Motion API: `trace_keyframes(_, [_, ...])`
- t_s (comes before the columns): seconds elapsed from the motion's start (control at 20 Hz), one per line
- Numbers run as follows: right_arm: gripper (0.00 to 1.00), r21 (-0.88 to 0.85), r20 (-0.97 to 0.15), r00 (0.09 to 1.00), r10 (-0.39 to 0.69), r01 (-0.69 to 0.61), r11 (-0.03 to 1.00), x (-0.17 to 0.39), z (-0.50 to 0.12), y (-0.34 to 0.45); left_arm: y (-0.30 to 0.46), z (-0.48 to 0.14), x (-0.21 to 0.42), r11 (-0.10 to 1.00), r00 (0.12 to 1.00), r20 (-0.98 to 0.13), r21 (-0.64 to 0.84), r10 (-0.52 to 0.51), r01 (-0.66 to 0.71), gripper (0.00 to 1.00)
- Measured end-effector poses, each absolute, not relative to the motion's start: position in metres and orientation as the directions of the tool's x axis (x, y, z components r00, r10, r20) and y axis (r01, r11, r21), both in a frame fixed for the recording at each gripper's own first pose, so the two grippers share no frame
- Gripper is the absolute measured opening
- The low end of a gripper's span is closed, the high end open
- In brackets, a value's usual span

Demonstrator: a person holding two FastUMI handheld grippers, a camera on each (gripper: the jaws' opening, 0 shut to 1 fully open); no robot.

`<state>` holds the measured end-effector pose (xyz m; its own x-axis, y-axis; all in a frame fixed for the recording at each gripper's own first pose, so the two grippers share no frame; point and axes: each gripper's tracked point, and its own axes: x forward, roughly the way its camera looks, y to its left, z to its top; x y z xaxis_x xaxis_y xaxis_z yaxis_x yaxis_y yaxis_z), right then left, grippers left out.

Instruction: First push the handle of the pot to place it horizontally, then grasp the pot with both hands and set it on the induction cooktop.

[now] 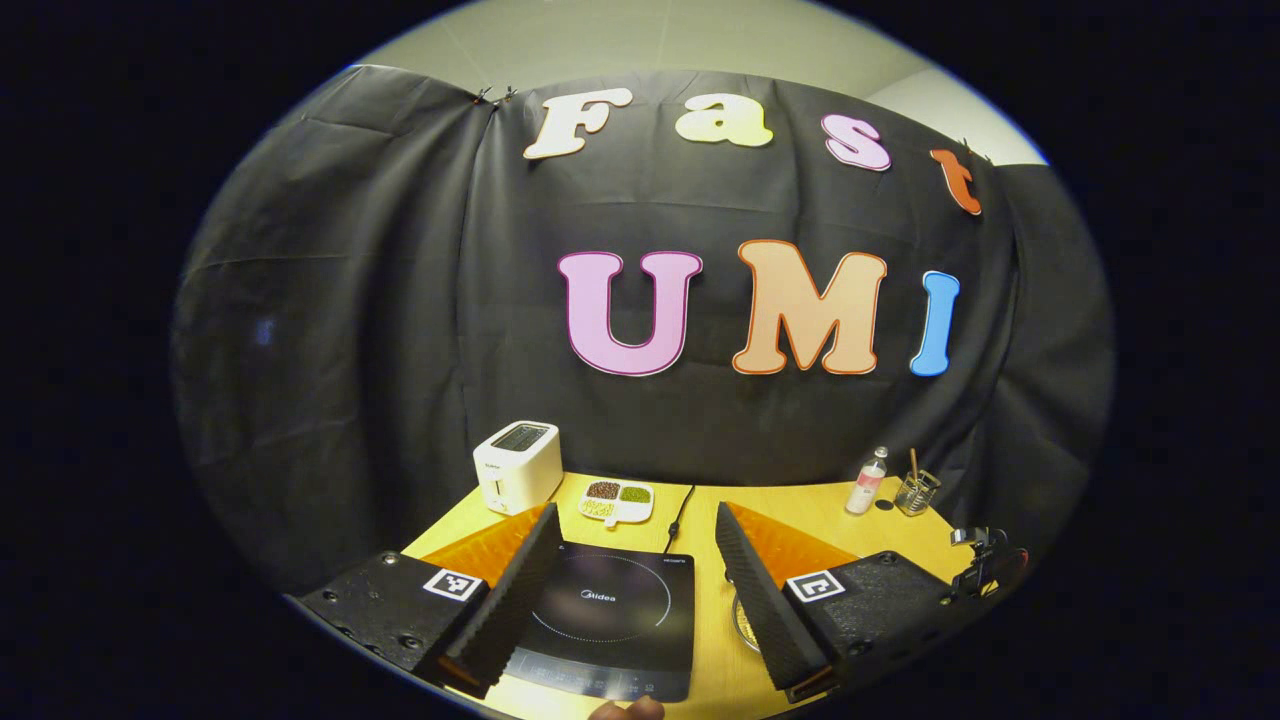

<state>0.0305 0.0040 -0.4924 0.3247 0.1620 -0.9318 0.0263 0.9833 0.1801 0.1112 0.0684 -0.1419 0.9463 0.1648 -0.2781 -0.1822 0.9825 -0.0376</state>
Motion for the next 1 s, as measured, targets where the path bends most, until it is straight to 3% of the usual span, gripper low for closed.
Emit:
trace_keyframes(0.15, [0.03, 0.166, -0.934, 0.322, 0.156, 0.003, 0.986, 0.04, -0.495, -0.013, 0.057, -0.141, 0.113, 0.98, 0.942, -0.282, -0.028, 0.182, -0.197, 0.91])
trace_keyframes(0.2, [0.03, 0.162, -0.934, 0.322, 0.154, 0.0, 0.987, 0.045, -0.496, -0.019, 0.053, -0.14, 0.114, 0.979, 0.941, -0.283, -0.023, 0.186, -0.2, 0.99])
trace_keyframes(0.25, [0.03, 0.165, -0.933, 0.323, 0.156, -0.001, 0.986, 0.048, -0.498, -0.024, 0.049, -0.141, 0.114, 0.979, 0.94, -0.284, -0.016, 0.19, -0.203, 0.99])
trace_keyframes(0.3, [0.03, 0.167, -0.933, 0.324, 0.16, -0.004, 0.986, 0.052, -0.498, -0.028, 0.044, -0.139, 0.114, 0.979, 0.939, -0.284, -0.008, 0.195, -0.205, 0.95])
trace_keyframes(0.35, [0.0, 0.165, -0.932, 0.327, 0.159, -0.008, 0.986, 0.055, -0.498, -0.034, 0.039, -0.138, 0.115, 0.978, 0.938, -0.283, -0.001, 0.199, -0.207, 0.95])
trace_keyframes(1.0, [0.02, 0.097, -0.917, 0.37, 0.147, -0.149, 0.984, 0.102, -0.503, -0.07, 0.012, -0.124, 0.112, 0.974, 0.928, -0.294, 0.073, 0.228, -0.216, 0.93])
